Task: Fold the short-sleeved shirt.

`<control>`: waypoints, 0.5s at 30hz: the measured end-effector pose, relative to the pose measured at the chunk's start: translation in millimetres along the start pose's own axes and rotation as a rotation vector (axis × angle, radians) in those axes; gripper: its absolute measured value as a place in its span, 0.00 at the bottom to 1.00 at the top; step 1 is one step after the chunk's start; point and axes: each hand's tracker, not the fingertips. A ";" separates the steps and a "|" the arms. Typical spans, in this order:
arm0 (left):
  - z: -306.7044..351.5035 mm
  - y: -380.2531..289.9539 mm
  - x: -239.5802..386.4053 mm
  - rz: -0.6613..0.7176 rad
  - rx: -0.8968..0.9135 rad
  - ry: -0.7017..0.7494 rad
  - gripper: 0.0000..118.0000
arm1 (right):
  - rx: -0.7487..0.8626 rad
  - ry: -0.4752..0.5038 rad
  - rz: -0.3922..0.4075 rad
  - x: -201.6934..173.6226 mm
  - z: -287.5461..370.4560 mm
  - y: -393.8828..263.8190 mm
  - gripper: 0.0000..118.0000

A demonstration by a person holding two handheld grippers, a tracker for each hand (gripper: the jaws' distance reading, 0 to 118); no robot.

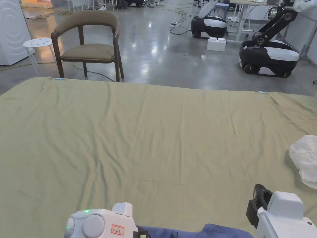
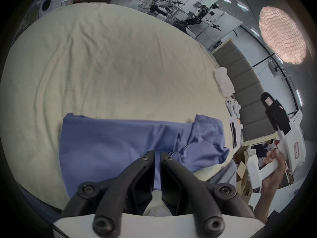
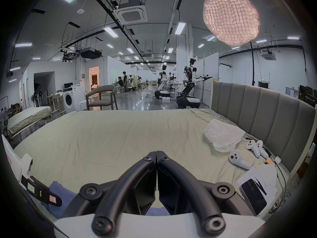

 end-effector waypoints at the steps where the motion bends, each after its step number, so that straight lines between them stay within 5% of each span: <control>1: -4.5 -2.5 -1.7 0.000 -0.025 0.009 0.06 | -0.002 0.001 0.000 -0.3 -0.2 -0.2 0.00; 10: -47.3 -42.6 21.6 -0.068 -0.154 -0.104 0.06 | -0.020 0.004 0.012 -5.0 -1.2 -5.5 0.00; 15: -66.2 -53.4 19.6 -0.085 -0.154 -0.045 0.05 | -0.022 0.005 0.016 -6.1 -0.7 -5.1 0.00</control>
